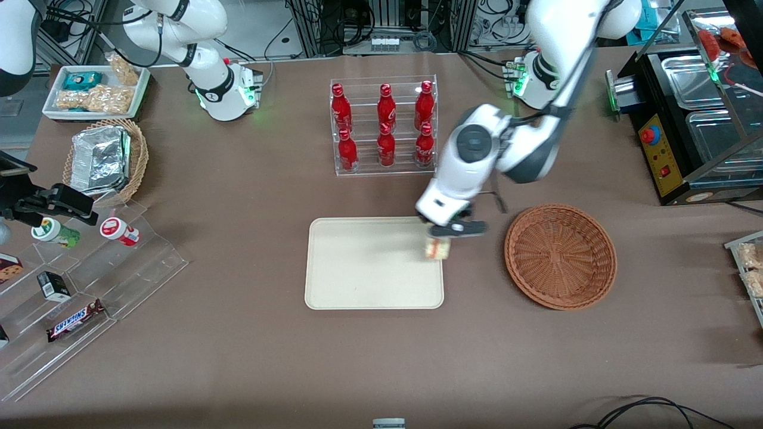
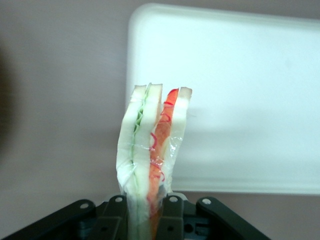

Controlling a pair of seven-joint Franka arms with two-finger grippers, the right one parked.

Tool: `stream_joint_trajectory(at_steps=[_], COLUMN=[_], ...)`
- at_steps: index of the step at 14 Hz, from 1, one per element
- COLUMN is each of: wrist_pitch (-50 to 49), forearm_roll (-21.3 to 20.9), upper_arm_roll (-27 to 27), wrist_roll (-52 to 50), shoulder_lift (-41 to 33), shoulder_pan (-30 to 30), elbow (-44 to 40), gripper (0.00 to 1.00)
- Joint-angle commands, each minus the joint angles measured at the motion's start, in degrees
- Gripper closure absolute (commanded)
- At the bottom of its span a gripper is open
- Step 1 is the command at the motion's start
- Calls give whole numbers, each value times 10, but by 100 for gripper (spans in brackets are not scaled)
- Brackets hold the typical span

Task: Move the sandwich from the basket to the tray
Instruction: 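Lift the sandwich and carry it over the cream tray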

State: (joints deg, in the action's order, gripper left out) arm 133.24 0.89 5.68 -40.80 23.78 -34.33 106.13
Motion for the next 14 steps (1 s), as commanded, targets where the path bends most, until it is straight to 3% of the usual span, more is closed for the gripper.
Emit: stream_joint_trajectory(at_steps=[1, 5, 7, 9, 14], wrist_pitch=[-18, -113, -137, -132, -126], forearm_roll=[-7, -81, -91, -91, -91], upper_arm_roll=[-14, -15, -14, -14, -12], wrist_roll=[-12, -119, -150, -166, -165], shoulder_lift=[94, 214, 272, 294, 302], shoulder_pan=[-39, -50, -52, -61, -74], elbow=[-114, -301, -383, -409, -425], gripper=[93, 92, 91, 77, 69])
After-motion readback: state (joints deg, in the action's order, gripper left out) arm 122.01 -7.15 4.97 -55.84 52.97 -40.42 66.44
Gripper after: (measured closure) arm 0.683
